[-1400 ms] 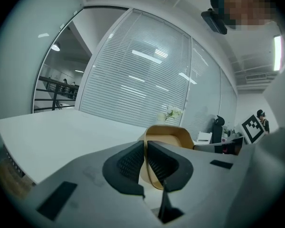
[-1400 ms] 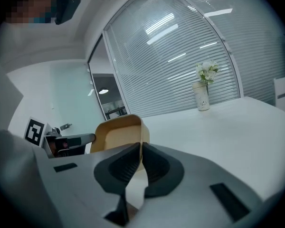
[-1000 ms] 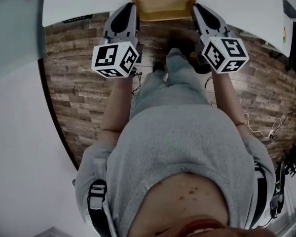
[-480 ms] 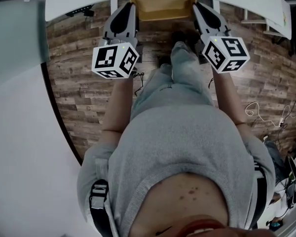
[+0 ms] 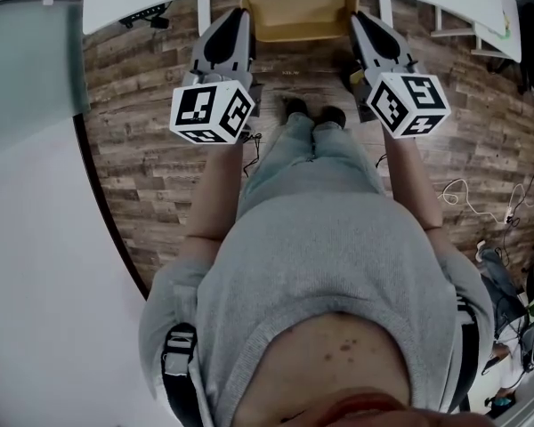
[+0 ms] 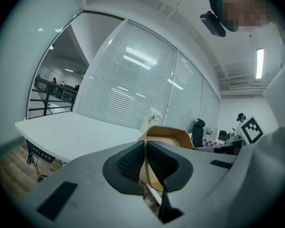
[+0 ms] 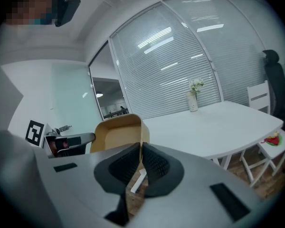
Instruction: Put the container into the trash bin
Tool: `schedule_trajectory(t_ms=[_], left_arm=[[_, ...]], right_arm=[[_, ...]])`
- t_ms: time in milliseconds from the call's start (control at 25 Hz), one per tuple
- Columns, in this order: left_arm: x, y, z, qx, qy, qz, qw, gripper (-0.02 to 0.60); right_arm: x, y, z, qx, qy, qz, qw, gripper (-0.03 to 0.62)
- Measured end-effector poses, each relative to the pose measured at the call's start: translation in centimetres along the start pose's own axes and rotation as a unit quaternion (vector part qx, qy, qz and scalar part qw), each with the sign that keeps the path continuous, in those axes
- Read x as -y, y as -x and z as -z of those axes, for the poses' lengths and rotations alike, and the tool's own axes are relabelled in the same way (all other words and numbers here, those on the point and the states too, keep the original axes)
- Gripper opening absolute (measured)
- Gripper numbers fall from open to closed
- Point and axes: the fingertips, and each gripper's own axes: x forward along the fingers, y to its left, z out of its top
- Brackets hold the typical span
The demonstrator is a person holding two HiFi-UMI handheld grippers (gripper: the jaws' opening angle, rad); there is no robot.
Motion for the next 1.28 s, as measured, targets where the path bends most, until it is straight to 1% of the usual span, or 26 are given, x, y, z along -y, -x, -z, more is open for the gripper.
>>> schedule_trajectory(t_ms=[280,560,880,1040,1200,1280], left_arm=[[1.2,-0.4,0.8,0.000,0.007,0.005,1.0000,0.026],[4.9,-1.0,1.9,-0.012,0.001,0.028,0.9995,0.026],[9.1,-2.5,3.2,-0.030,-0.009,0.079,0.9964,0.026],[11.8,-3.2,4.1,-0.039,-0.014,0.118,0.9921,0.026],[14.4,-3.7,4.9,-0.047,-0.016,0.140,0.9889,0.026],[15.7,-4.3,5.2,-0.052,-0.019,0.158,0.9858,0.026]], right_arm=[[1.2,0.9,0.3,-0.002,-0.003,0.003,1.000,0.075],[3.5,4.2,0.9,0.002,-0.013,0.025,1.000,0.075],[6.1,8.5,1.9,0.016,-0.035,0.072,0.997,0.075],[7.4,11.4,2.6,0.030,-0.044,0.109,0.993,0.076],[8.7,13.9,3.1,0.036,-0.048,0.129,0.990,0.076],[9.5,15.2,3.3,0.043,-0.053,0.148,0.987,0.076]])
